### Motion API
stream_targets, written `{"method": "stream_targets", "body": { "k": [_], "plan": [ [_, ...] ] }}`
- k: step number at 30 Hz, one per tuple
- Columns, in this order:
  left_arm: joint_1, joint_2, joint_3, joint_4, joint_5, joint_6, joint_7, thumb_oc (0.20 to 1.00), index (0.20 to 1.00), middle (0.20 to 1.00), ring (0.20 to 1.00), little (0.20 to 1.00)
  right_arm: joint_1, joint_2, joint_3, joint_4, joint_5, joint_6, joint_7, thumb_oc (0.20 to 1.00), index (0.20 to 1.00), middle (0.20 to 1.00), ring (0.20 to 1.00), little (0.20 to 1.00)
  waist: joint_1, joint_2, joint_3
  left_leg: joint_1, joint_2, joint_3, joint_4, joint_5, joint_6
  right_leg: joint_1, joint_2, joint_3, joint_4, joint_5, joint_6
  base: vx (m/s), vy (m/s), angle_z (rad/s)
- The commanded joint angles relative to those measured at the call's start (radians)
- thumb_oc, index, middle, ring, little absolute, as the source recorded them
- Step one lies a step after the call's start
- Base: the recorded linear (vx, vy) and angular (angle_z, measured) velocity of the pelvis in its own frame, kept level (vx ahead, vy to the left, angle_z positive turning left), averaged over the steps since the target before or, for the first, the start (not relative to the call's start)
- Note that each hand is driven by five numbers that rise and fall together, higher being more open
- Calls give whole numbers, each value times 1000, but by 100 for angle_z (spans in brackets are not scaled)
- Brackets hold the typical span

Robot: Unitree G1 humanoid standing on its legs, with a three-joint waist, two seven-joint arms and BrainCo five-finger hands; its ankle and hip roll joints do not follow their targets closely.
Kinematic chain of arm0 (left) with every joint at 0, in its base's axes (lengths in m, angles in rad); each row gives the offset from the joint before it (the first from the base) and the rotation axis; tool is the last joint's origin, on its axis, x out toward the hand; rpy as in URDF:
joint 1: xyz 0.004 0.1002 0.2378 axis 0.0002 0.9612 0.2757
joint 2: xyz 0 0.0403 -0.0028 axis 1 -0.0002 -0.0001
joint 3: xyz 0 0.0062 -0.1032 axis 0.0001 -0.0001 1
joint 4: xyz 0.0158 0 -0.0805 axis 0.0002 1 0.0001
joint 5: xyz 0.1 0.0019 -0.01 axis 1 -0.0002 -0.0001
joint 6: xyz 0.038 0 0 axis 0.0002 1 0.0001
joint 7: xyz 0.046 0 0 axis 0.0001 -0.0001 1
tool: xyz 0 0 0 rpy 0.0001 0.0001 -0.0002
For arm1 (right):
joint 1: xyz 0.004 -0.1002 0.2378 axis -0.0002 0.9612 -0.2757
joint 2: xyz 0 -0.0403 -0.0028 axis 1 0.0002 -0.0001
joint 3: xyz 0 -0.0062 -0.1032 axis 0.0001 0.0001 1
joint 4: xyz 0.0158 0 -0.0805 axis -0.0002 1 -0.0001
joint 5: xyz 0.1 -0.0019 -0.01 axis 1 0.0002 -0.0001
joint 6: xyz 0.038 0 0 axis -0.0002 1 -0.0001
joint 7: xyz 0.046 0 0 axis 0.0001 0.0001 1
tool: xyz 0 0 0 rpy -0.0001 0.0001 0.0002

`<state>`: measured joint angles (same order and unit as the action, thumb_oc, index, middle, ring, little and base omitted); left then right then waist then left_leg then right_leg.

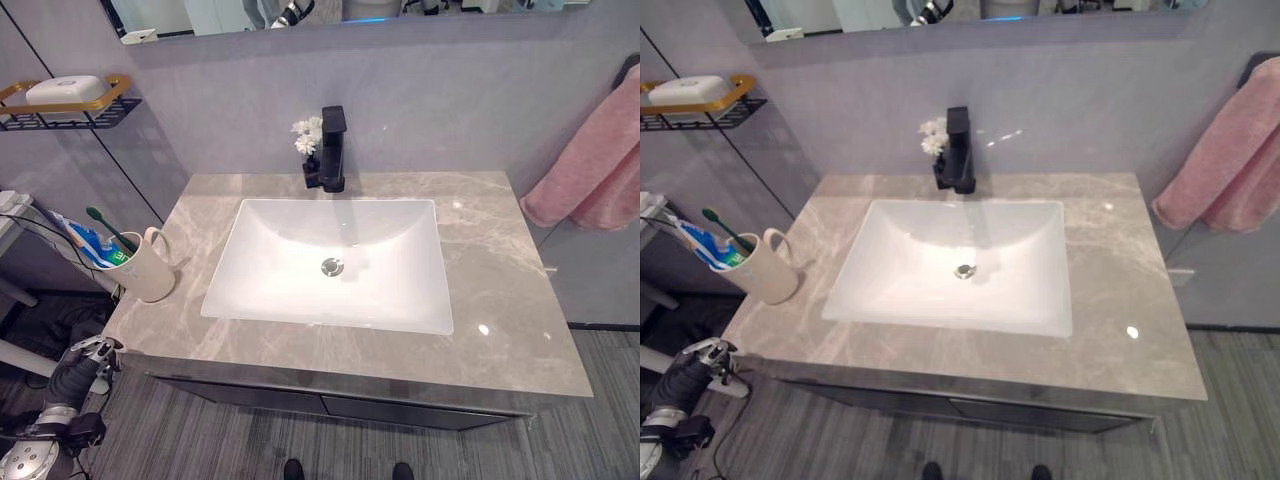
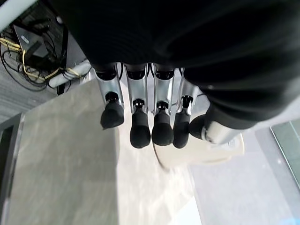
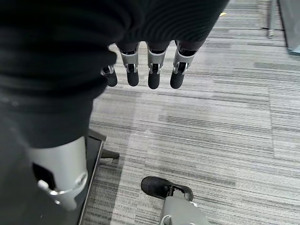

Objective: Put brush and paste in cup on sink, flatten towel.

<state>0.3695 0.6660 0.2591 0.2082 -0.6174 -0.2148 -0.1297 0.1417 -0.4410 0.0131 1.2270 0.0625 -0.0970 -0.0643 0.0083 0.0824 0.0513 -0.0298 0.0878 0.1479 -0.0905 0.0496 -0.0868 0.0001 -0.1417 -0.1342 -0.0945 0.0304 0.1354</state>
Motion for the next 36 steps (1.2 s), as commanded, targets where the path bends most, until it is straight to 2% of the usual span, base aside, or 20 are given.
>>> {"method": "stream_targets", "body": {
  "k": [1,8,14,15,17,18,19,21,22,23,25,26,27,28,30,32,33,34,35,36],
  "plan": [
    [-80,83,60,-11,14,-87,57,200,200,200,200,200,-86,9,31,4,-11,-16,-24,1000,1000,1000,1000,1000,-4,-45,67,-13,-96,10,50,-67,76,-5,-36,10,10,19,27,-8,36,-2],
    [-127,94,53,-34,13,-104,64,200,200,200,200,200,-91,2,29,22,-19,-8,-27,1000,1000,1000,1000,1000,-8,-49,68,-14,-106,25,56,-80,84,-14,-48,26,14,30,39,11,37,-6],
    [-106,109,19,-98,-123,-103,-70,200,200,200,200,200,-101,-4,35,38,-39,-2,-10,1000,1000,1000,1000,1000,-10,-45,69,11,-107,65,56,-89,90,-35,-50,41,35,66,52,-11,40,-11],
    [-94,113,24,-97,-152,-100,-92,200,200,200,200,200,-109,2,43,37,-37,-5,-4,1000,1000,1000,1000,1000,-4,-47,82,6,-86,91,68,-87,88,-68,7,33,110,24,35,-113,-33,-35],
    [-94,113,24,-97,-153,-100,-93,200,200,200,200,200,-110,2,44,37,-37,-6,-4,1000,1000,1000,1000,1000,-3,-47,81,5,-86,92,69,-88,88,-71,7,35,115,22,35,-84,-22,-46],
    [-107,123,9,-79,-155,-100,-102,200,200,200,200,200,-103,4,46,38,-30,-12,-1,1000,1000,1000,1000,1000,-15,-46,92,-2,-78,89,79,-78,89,-99,85,47,187,-29,14,-84,-14,-41],
    [-108,123,8,-78,-155,-100,-103,200,200,200,200,200,-103,4,46,38,-30,-12,-1,1000,1000,1000,1000,1000,-15,-46,93,-2,-78,88,80,-79,89,-100,84,46,192,-32,13,-123,-16,-24],
    [-148,126,-26,-43,-147,-102,-102,200,200,200,200,200,-74,9,46,37,-8,-25,-2,1000,1000,1000,1000,1000,-38,-49,91,-10,-98,63,85,-70,89,-98,135,92,194,-72,-23,-51,-10,2],
    [-150,126,-28,-42,-147,-102,-102,200,200,200,200,200,-73,9,45,37,-8,-25,-2,1000,1000,1000,1000,1000,-38,-48,91,-9,-98,62,84,-70,89,-96,135,91,193,-73,-23,-42,-58,17],
    [-184,102,-60,-19,-145,-103,-103,200,200,200,200,200,-66,4,38,38,11,-29,-9,1000,1000,1000,1000,1000,-44,-51,91,-25,-106,47,106,-64,81,-75,147,106,159,-65,-50,-30,-84,23],
    [-193,90,-69,-18,-152,-99,-111,200,200,200,200,200,-55,0,31,43,14,-29,-5,1000,1000,1000,1000,1000,-47,-52,89,-34,-109,44,130,-71,76,-56,144,94,137,-59,-55,-27,-88,26],
    [-206,83,-93,-21,-160,-92,-125,200,200,200,200,200,-38,-17,14,52,16,-26,-4,1000,1000,1000,1000,1000,-56,-57,97,-69,-117,29,233,-92,61,-28,137,82,103,-52,-63,-22,-58,27],
    [-206,83,-93,-21,-160,-92,-125,200,200,200,200,200,-38,-17,14,52,16,-26,-4,1000,1000,1000,1000,1000,-56,-57,97,-70,-117,28,234,-93,61,-28,137,81,102,-52,-63,-78,-89,61],
    [-215,91,-114,-26,-160,-90,-136,200,200,200,200,200,-37,-45,2,61,8,-25,-9,1000,1000,1000,1000,1000,-57,-64,121,-112,-123,-11,319,-94,32,-13,127,75,93,-50,-74,-80,-18,64],
    [-220,93,-122,-28,-167,-83,-141,200,200,200,200,200,-28,-55,-13,67,7,-24,-14,1000,1000,1000,1000,1000,-73,-67,122,-129,-49,11,313,-77,14,-5,109,64,89,-52,-71,-51,27,37],
    [-215,91,-124,-28,-169,-81,-147,200,200,200,200,200,-23,-55,-22,69,11,-23,-15,1000,1000,1000,1000,1000,-70,-67,120,-126,-24,4,297,-67,13,4,104,63,83,-55,-69,21,82,11],
    [-209,85,-124,-25,-177,-84,-143,200,200,200,200,200,-20,-52,-27,70,19,-20,-20,1000,1000,1000,1000,1000,-60,-73,111,-123,22,-55,253,-33,4,7,87,72,75,-54,-59,34,104,1],
    [-209,85,-124,-25,-177,-84,-143,200,200,200,200,200,-20,-52,-27,70,19,-20,-20,1000,1000,1000,1000,1000,-61,-73,111,-122,22,-56,251,-31,4,8,87,71,75,-54,-59,77,181,-23],
    [-213,81,-128,-26,-183,-86,-130,200,200,200,200,200,-8,-48,-30,69,21,-22,-23,1000,1000,1000,1000,1000,-66,-69,107,-112,89,-101,200,28,-21,4,72,71,81,-61,-51,51,104,-23],
    [-213,81,-128,-26,-183,-86,-130,200,200,200,200,200,-8,-48,-30,69,21,-22,-23,1000,1000,1000,1000,1000,-66,-69,107,-112,89,-101,200,28,-21,5,72,71,81,-61,-51,127,260,-17]
  ]
}}
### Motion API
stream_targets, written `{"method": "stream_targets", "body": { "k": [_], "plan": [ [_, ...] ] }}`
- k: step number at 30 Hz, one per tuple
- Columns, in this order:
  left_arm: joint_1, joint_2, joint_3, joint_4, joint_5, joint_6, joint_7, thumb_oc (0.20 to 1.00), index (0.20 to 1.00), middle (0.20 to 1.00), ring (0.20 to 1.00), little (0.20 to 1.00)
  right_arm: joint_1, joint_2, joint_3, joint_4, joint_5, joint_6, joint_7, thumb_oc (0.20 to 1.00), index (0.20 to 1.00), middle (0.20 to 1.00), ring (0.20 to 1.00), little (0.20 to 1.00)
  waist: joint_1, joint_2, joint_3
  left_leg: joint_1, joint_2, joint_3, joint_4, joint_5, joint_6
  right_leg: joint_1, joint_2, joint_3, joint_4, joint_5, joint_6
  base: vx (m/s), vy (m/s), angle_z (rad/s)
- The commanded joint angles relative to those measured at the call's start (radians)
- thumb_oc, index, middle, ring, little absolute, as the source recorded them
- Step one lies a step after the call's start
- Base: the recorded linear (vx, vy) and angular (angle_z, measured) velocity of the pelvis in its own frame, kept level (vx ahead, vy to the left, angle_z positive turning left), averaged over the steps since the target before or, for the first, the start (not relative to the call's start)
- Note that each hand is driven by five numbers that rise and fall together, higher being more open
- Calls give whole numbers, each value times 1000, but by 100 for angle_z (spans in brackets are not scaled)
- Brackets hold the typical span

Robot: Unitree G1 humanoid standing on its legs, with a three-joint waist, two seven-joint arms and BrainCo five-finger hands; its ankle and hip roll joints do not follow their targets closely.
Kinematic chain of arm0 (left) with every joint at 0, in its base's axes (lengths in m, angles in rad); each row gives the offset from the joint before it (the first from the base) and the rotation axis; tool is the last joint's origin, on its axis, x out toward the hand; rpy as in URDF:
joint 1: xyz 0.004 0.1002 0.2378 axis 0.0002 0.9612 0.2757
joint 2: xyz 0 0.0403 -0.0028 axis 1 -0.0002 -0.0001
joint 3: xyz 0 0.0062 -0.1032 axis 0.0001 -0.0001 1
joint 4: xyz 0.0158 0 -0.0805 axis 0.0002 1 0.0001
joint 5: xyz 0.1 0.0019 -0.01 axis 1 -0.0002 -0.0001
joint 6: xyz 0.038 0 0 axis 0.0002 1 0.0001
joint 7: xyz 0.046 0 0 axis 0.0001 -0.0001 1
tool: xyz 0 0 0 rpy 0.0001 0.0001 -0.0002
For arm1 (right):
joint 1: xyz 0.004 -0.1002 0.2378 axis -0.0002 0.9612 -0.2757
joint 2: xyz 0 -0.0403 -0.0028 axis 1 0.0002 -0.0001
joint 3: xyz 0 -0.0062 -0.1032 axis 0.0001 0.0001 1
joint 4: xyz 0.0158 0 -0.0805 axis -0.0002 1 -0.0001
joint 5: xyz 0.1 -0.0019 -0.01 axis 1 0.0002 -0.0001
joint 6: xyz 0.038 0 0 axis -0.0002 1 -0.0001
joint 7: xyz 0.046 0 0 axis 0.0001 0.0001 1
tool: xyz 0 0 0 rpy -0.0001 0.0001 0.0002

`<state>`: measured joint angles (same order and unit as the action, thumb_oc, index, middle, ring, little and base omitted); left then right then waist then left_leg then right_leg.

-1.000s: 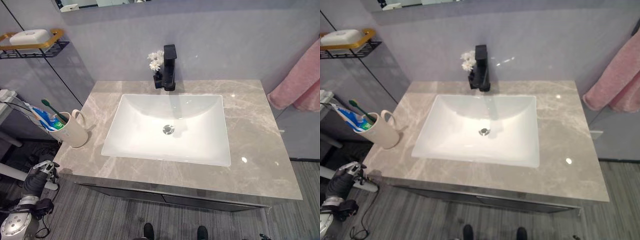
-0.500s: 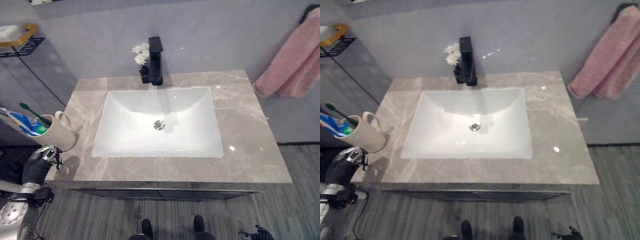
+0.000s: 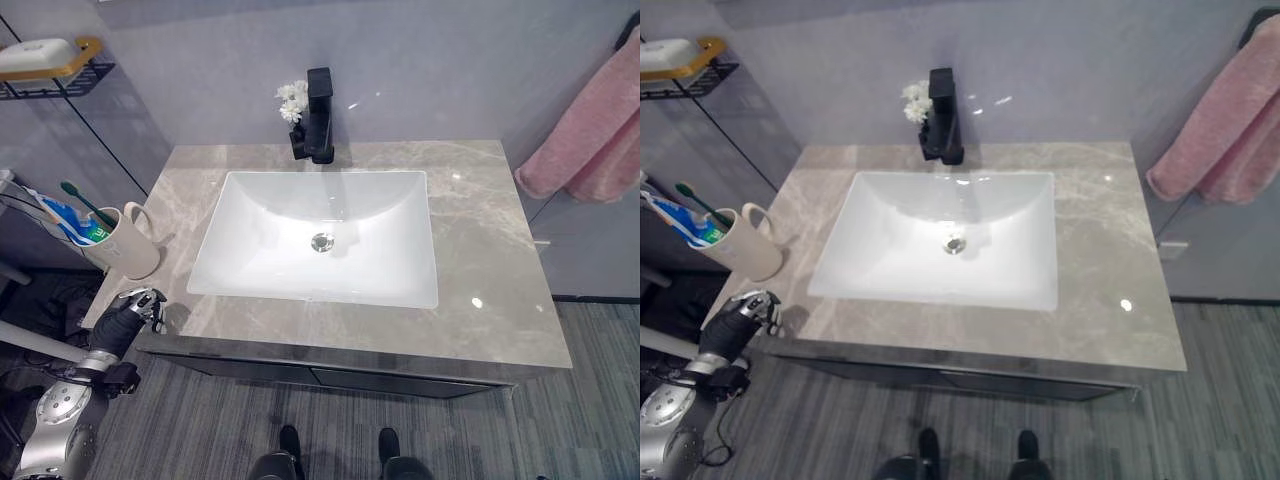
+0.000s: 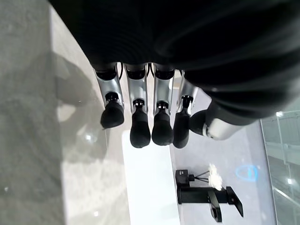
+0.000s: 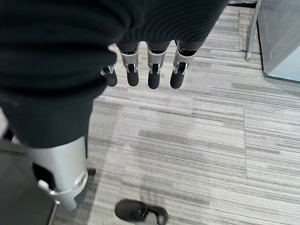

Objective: Put brush and paste in cup on sink, flatten towel.

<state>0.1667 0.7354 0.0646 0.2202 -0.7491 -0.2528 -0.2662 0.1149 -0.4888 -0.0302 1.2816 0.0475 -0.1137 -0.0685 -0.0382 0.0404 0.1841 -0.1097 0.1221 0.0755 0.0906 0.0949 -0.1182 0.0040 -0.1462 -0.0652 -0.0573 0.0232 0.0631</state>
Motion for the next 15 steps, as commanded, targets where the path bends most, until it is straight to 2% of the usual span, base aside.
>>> {"method": "stream_targets", "body": {
  "k": [1,2,3,4,5,6,7,8,13,15],
  "plan": [
    [-18,7,62,-37,-59,-52,13,200,200,200,200,200,25,1,2,17,44,-4,-23,1000,1000,1000,1000,1000,-24,-14,-31,-8,98,-31,-22,12,-9,2,65,1,55,-71,30,77,153,-1],
    [-18,7,61,-37,-59,-52,13,200,200,200,200,200,26,1,2,17,44,-4,-23,1000,1000,1000,1000,1000,-24,-14,-30,-7,99,-31,-23,13,-10,3,65,1,56,-71,30,120,235,-3],
    [-19,8,60,-38,-61,-48,10,200,200,200,200,200,21,-4,2,23,45,-2,-19,1000,1000,1000,1000,1000,-21,-5,-32,13,88,-59,-36,-3,-9,2,63,8,66,-77,33,106,188,-10],
    [-11,9,63,-40,-61,-46,1,200,200,200,200,200,21,-12,-7,32,43,1,-15,1000,1000,1000,1000,1000,-26,7,-38,29,83,-55,-53,-14,-10,8,56,14,70,-74,40,176,357,-6],
    [-10,12,54,-39,-67,-43,-10,200,200,200,200,200,16,-17,-14,34,39,5,-16,1000,1000,1000,1000,1000,-28,12,-40,35,55,-44,-49,-31,-5,16,29,18,70,-63,51,165,371,-5],
    [-5,19,55,-42,-66,-43,-15,200,200,200,200,200,13,-16,-14,33,35,6,-11,1000,1000,1000,1000,1000,-27,12,-40,36,35,-39,-52,-40,2,18,10,23,64,-51,61,103,265,2],
    [-5,19,55,-42,-66,-43,-15,200,200,200,200,200,13,-15,-14,33,35,6,-11,1000,1000,1000,1000,1000,-26,11,-40,36,34,-39,-52,-40,2,19,9,24,63,-51,62,64,285,3],
    [8,47,68,-41,-59,-48,-15,200,200,200,200,200,7,-8,-9,18,24,9,-7,1000,1000,1000,1000,1000,-22,10,-44,42,7,-11,-73,-50,14,8,-22,33,49,-29,85,34,192,5],
    [30,64,103,-66,-61,-61,-2,200,200,200,200,200,-38,8,18,-8,6,14,-21,1000,1000,1000,1000,1000,6,0,-54,32,-34,31,-126,-51,38,-42,-72,46,24,20,122,8,223,-19],
    [37,64,109,-68,-60,-62,0,200,200,200,200,200,-41,13,22,-12,4,13,-21,1000,1000,1000,1000,1000,10,-3,-59,35,-37,35,-138,-50,40,-43,-77,43,19,25,125,52,106,-13]
  ]
}}
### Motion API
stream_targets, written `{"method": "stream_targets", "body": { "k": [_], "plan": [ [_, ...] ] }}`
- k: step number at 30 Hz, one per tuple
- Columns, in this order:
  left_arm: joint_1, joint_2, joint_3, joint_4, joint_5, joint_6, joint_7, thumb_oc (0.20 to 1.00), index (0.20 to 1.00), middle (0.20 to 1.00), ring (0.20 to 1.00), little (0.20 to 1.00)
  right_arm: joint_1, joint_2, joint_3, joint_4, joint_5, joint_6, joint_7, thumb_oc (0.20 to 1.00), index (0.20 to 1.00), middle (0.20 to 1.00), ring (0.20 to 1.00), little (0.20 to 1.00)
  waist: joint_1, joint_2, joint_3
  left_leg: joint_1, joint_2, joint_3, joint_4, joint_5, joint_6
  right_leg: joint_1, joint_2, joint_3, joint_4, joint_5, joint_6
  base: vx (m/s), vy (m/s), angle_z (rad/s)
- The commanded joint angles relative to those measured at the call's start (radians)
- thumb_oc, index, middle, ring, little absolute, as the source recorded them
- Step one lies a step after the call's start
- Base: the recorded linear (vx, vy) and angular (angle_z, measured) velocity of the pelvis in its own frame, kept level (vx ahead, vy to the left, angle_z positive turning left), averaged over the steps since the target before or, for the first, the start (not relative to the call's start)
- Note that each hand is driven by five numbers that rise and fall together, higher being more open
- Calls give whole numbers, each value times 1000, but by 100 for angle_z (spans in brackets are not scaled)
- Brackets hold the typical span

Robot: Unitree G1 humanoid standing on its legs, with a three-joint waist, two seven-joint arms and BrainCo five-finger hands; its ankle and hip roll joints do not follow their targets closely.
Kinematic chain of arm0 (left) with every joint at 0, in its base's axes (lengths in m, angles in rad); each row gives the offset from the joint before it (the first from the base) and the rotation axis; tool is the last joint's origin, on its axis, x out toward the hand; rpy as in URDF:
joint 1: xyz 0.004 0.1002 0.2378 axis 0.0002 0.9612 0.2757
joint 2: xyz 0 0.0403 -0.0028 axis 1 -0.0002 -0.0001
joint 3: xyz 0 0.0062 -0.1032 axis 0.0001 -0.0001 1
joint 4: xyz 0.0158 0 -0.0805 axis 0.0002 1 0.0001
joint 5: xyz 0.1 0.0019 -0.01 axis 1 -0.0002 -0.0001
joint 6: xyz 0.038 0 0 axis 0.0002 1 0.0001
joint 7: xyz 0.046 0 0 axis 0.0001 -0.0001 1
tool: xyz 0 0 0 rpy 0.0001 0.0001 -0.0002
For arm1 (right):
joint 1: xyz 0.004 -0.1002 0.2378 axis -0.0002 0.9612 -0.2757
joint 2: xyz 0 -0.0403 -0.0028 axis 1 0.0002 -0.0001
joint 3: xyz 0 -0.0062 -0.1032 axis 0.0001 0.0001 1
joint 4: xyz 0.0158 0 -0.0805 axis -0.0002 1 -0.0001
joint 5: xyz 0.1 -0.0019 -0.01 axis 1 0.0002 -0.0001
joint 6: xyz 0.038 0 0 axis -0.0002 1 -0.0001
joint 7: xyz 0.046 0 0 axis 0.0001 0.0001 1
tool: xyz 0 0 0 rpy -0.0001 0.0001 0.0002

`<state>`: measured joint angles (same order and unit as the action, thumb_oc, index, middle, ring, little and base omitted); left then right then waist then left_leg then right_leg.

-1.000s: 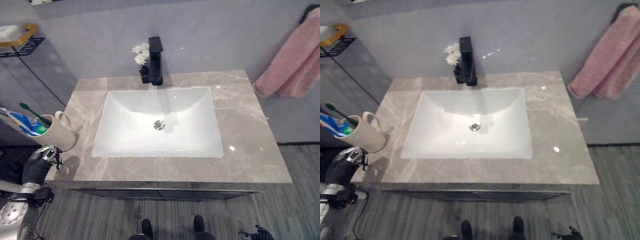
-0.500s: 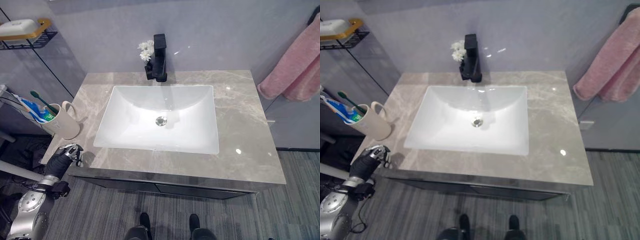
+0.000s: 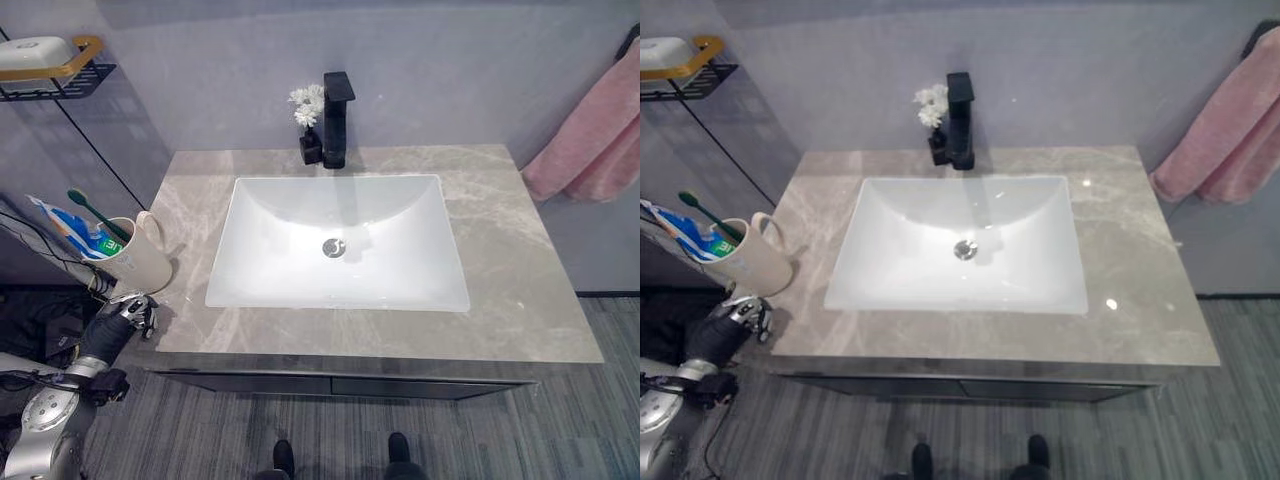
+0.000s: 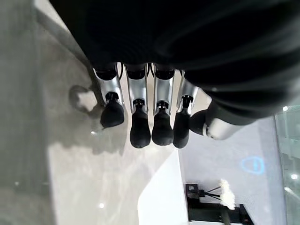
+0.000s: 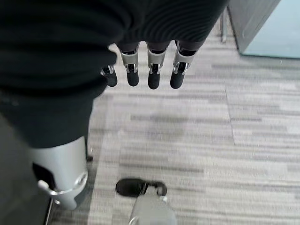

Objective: Put brush and paste in cup on sink, flatten towel.

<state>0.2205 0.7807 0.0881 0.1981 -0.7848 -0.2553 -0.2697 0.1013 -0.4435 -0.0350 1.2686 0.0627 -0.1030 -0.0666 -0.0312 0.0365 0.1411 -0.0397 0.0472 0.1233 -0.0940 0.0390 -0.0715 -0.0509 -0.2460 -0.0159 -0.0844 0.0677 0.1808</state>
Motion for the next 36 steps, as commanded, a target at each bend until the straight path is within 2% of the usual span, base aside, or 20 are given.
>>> {"method": "stream_targets", "body": {
  "k": [1,2,4,5,7,10,20,36],
  "plan": [
    [-6,16,98,-41,-16,-61,8,200,200,200,200,200,-34,-22,41,-9,-22,1,-23,1000,1000,1000,1000,1000,12,-8,-20,-26,33,1,22,9,-3,9,18,-21,38,-1,18,43,55,-13],
    [-6,16,98,-41,-16,-61,8,200,200,200,200,200,-34,-22,41,-9,-22,1,-23,1000,1000,1000,1000,1000,12,-9,-20,-26,33,2,22,9,-3,9,18,-20,38,-1,18,43,74,-10],
    [15,11,130,-46,-5,-67,26,200,200,200,200,200,-71,-7,78,-27,-41,-1,-27,1000,1000,1000,1000,1000,38,-26,-11,-30,47,50,7,12,-12,-23,16,-99,28,50,29,-28,9,-24],
    [25,12,146,-46,-2,-69,32,200,200,200,200,200,-78,-2,87,-32,-44,-2,-27,1000,1000,1000,1000,1000,44,-34,-10,-34,51,57,7,12,-15,-29,17,-119,20,70,31,-31,-11,-52],
    [21,15,155,-48,11,-75,47,200,200,200,200,200,-82,-2,96,-43,-48,-5,-31,1000,1000,1000,1000,1000,42,-39,-5,-49,53,56,7,22,-18,-38,19,-119,13,90,37,-15,12,-45],
    [-20,12,176,-17,57,-92,111,200,200,200,200,200,-88,-11,92,-38,-35,-6,-44,1000,1000,1000,1000,1000,41,-45,-3,-99,46,43,7,33,-21,-73,-7,-137,-3,76,46,-23,52,2],
    [-74,57,173,-2,111,-94,179,200,200,200,200,200,-102,-19,92,-35,-15,-3,-59,1000,1000,1000,1000,1000,29,-33,30,-186,28,39,7,51,-20,-156,-32,-124,-3,107,55,-10,16,3],
    [-144,96,144,18,133,-96,205,200,200,200,200,200,-126,-41,112,-58,-3,-7,-67,1000,1000,1000,1000,1000,18,-25,57,-249,23,40,7,66,-26,-221,-39,-112,-3,127,61,-1,2,0]
  ]
}}
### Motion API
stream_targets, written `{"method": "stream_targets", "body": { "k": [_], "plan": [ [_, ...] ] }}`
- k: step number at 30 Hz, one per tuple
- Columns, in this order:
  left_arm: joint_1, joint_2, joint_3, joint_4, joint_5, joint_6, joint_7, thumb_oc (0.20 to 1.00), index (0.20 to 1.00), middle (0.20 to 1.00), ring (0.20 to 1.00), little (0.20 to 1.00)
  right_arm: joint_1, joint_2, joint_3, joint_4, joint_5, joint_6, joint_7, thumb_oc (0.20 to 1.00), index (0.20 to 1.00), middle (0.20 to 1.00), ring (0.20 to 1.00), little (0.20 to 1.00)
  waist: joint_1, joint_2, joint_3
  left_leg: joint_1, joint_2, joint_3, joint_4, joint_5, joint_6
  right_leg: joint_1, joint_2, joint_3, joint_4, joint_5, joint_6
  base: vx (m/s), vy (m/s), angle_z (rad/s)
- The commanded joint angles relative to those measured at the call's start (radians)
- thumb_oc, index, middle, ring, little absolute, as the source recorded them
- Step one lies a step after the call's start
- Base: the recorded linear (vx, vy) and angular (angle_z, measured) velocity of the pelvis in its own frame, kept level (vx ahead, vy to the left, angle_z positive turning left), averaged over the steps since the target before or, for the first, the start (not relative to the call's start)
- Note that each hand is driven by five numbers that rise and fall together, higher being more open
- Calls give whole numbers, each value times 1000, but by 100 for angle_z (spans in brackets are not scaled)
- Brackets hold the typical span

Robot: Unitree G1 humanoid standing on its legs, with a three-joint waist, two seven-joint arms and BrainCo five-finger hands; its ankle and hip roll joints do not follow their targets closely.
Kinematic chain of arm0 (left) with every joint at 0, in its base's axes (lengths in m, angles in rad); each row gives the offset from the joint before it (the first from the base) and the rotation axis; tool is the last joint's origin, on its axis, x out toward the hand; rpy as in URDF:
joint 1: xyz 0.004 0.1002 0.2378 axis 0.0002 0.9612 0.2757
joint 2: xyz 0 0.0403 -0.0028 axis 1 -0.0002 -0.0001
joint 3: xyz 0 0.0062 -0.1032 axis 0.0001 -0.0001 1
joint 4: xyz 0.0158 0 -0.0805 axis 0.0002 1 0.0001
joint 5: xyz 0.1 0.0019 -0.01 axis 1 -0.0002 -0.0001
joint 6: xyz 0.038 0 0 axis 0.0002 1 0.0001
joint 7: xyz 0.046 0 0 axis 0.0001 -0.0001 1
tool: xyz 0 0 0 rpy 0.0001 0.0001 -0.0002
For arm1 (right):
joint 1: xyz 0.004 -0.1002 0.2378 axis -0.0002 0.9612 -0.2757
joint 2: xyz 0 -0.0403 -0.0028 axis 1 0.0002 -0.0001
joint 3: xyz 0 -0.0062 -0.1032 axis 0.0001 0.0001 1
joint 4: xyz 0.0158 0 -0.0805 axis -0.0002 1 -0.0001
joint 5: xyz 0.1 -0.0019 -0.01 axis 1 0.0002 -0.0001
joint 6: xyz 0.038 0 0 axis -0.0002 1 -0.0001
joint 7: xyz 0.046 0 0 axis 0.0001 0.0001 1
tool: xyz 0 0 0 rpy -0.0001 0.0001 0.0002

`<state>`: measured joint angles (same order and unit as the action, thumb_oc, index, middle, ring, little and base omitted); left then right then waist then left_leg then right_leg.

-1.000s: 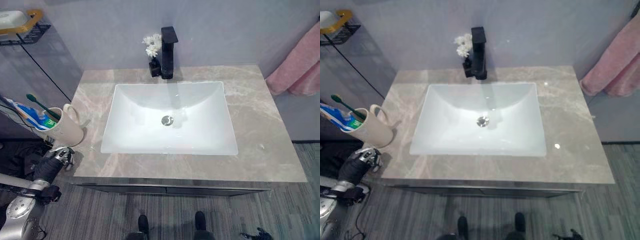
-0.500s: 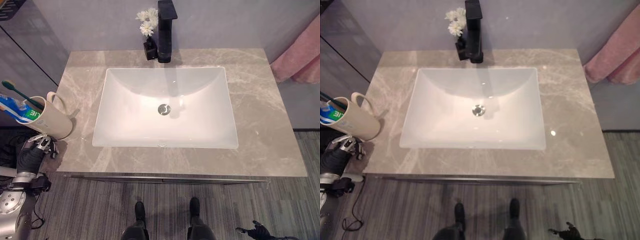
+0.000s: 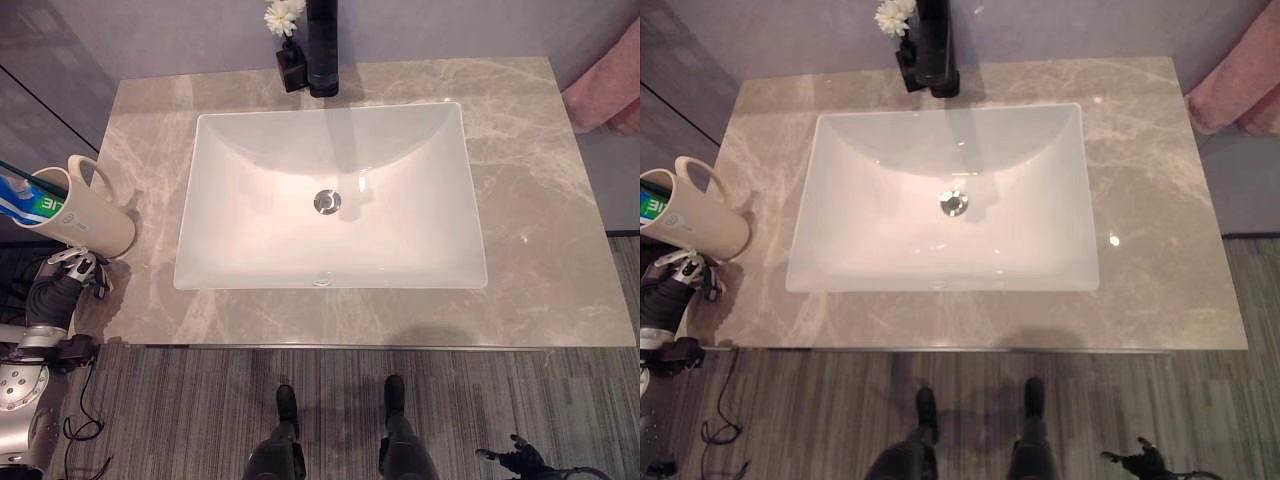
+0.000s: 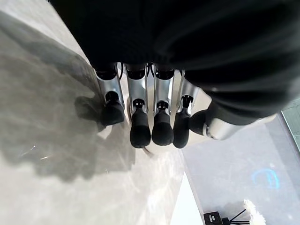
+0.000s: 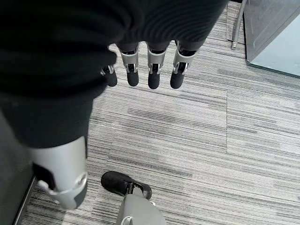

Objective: Put brush and paste in cup on sink, flatten towel.

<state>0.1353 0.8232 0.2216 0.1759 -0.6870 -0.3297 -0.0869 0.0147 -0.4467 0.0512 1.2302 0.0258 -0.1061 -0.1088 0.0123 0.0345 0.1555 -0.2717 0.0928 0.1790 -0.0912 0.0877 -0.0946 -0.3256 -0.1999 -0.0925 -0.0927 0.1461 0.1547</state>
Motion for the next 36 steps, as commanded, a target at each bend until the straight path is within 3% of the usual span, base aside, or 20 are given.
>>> {"method": "stream_targets", "body": {
  "k": [1,12,22,36],
  "plan": [
    [-64,56,9,35,37,-23,27,200,200,200,200,200,-40,-39,26,-23,37,-5,-27,1000,1000,1000,1000,1000,-26,-24,45,-21,-23,-16,4,18,-3,49,-85,-35,5,50,87,0,0,0],
    [-151,77,-24,85,53,-33,66,200,200,200,200,200,-51,-42,42,-33,49,-11,-33,1000,1000,1000,1000,1000,-35,-27,56,-53,-16,-18,4,22,-9,17,-84,-26,5,59,92,4,1,0],
    [-134,73,-36,65,54,-30,39,200,200,200,200,200,-53,-45,47,-14,39,-8,-28,1000,1000,1000,1000,1000,-32,-28,31,-30,-13,-19,4,11,-10,36,-87,-25,5,40,89,18,1,0],
    [-78,59,57,62,64,-41,66,200,200,200,200,200,-59,-48,47,-5,27,-8,-23,1000,1000,1000,1000,1000,-12,-25,16,-24,-16,-38,4,13,-12,59,-89,-51,5,19,82,-1,-2,1]
  ]
}}
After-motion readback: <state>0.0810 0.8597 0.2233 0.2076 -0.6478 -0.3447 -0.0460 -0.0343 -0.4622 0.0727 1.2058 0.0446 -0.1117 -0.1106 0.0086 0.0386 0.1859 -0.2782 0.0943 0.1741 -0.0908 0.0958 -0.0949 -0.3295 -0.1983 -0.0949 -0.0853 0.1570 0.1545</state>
